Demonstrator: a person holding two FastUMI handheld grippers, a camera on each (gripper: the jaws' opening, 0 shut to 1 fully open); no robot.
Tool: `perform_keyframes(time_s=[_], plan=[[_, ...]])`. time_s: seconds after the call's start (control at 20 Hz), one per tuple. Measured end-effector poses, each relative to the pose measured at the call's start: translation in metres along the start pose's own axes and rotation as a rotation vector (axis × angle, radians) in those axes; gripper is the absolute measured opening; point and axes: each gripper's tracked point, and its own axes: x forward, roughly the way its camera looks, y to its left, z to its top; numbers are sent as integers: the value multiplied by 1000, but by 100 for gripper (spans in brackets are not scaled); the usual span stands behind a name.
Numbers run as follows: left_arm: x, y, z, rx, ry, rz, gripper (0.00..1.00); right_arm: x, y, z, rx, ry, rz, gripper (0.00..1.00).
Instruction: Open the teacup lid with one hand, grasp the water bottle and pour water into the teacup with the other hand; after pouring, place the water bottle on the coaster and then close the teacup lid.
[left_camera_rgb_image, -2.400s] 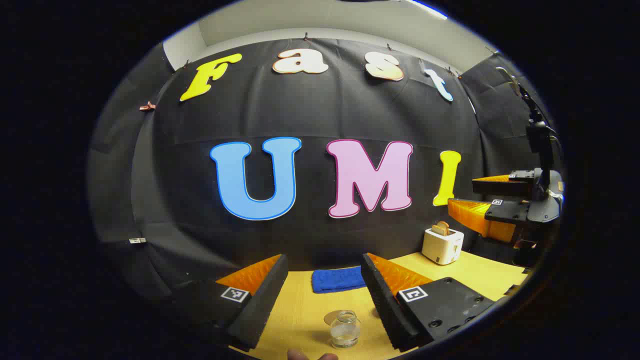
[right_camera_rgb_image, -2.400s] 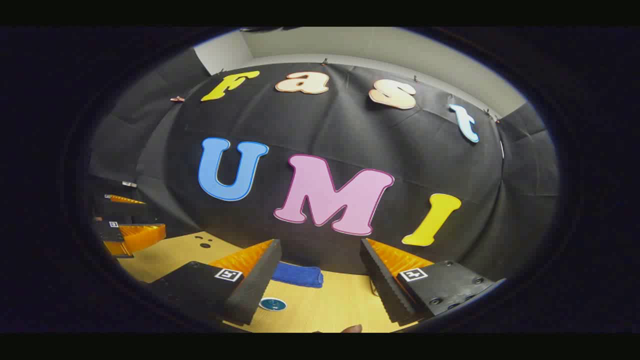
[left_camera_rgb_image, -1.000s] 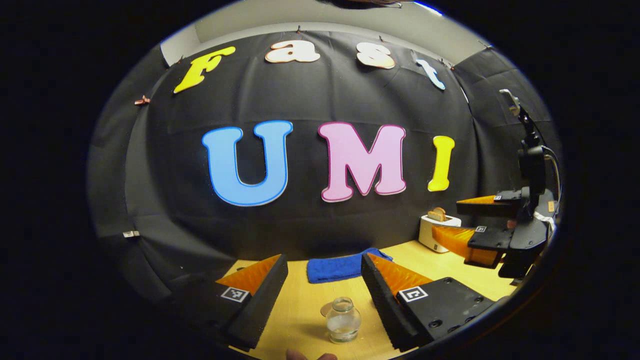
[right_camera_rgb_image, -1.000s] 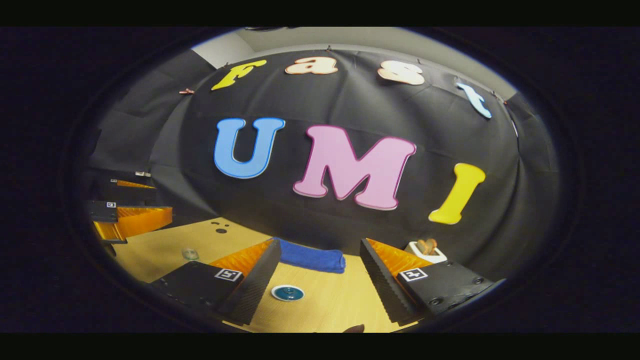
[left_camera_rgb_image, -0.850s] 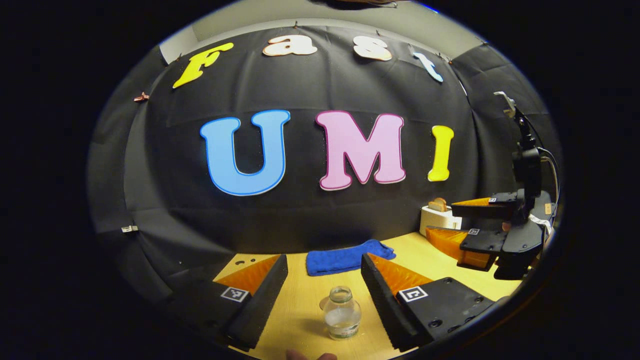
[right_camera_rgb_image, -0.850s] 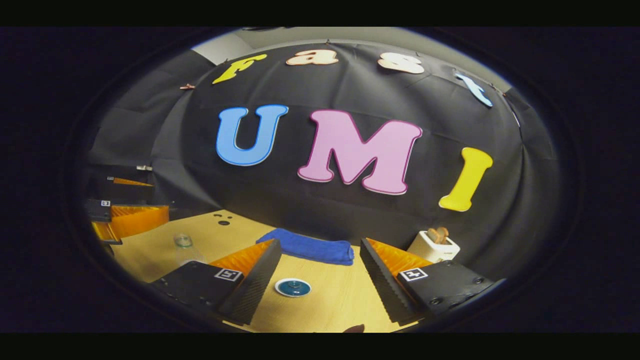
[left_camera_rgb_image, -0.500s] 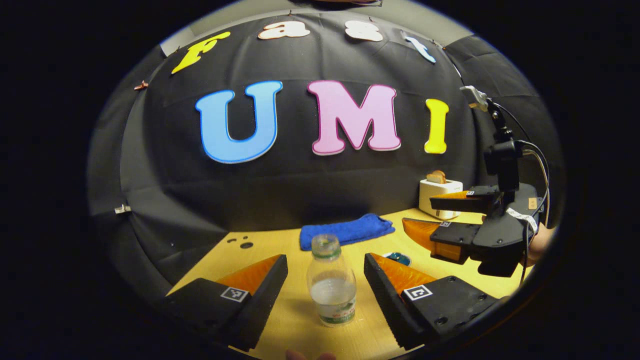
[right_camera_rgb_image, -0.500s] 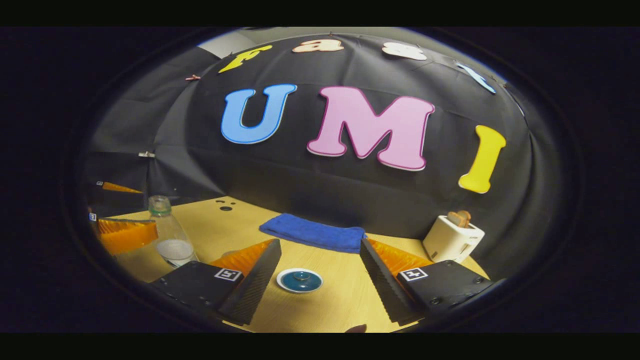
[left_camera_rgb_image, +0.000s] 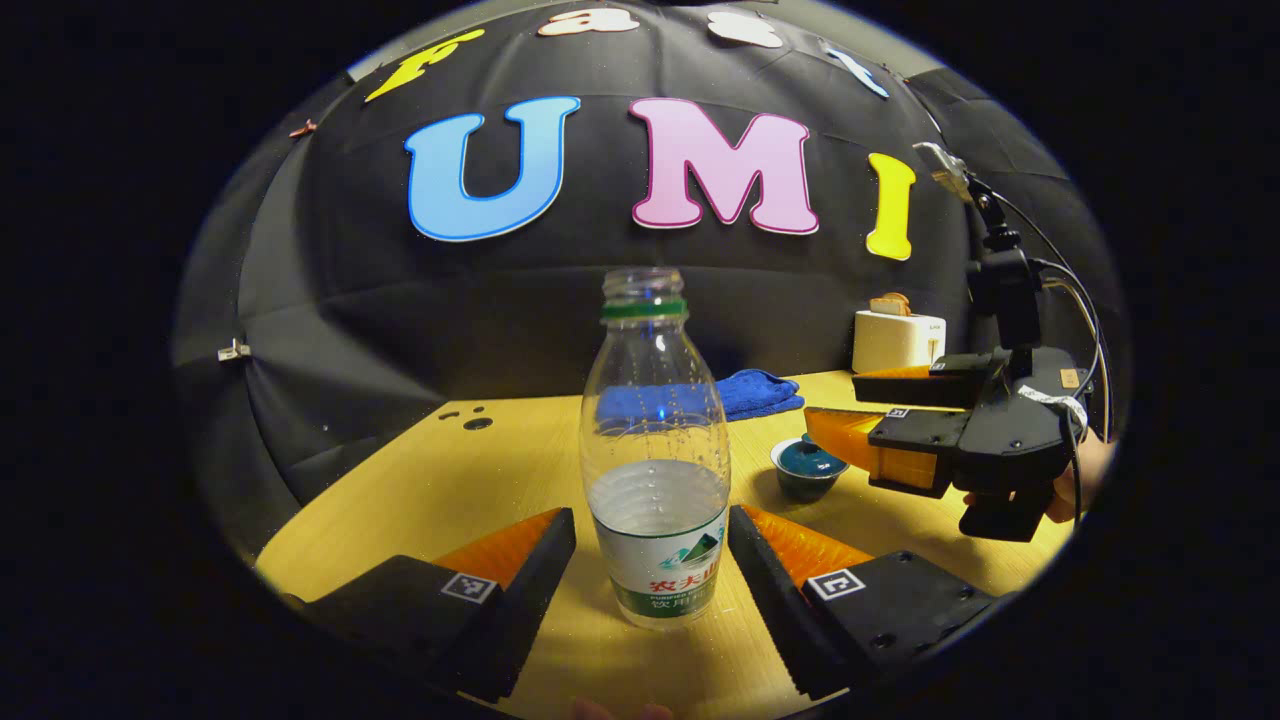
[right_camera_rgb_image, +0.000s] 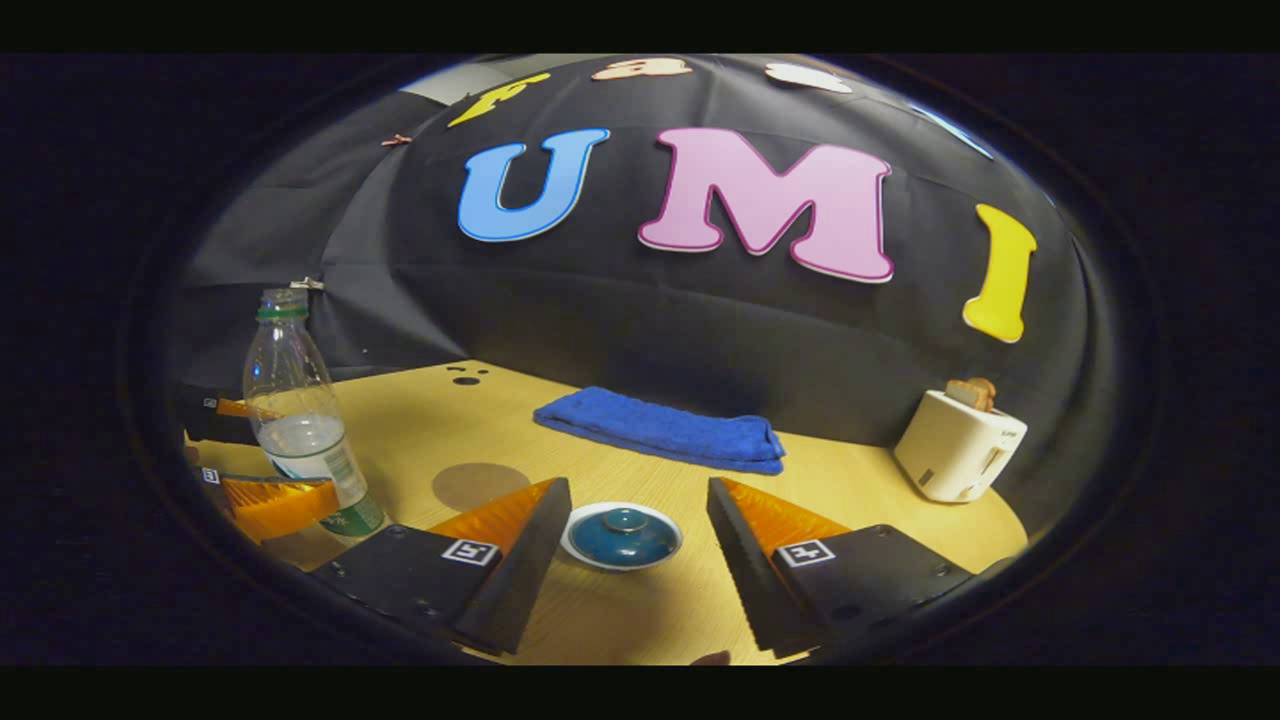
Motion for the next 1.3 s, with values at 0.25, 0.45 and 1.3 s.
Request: perform_keyframes(time_s=[0.25,0.45,1.3], plan=[[11,-3,-6,-19,-3,-3,97,19,2,-20,36,44,31,70],[15,-8,-7,-9,-8,-25,97,23,7,-24,70,56,61,36],[23,-5,-13,-3,1,-16,84,-7,-39,22,104,-49,-19,29]])
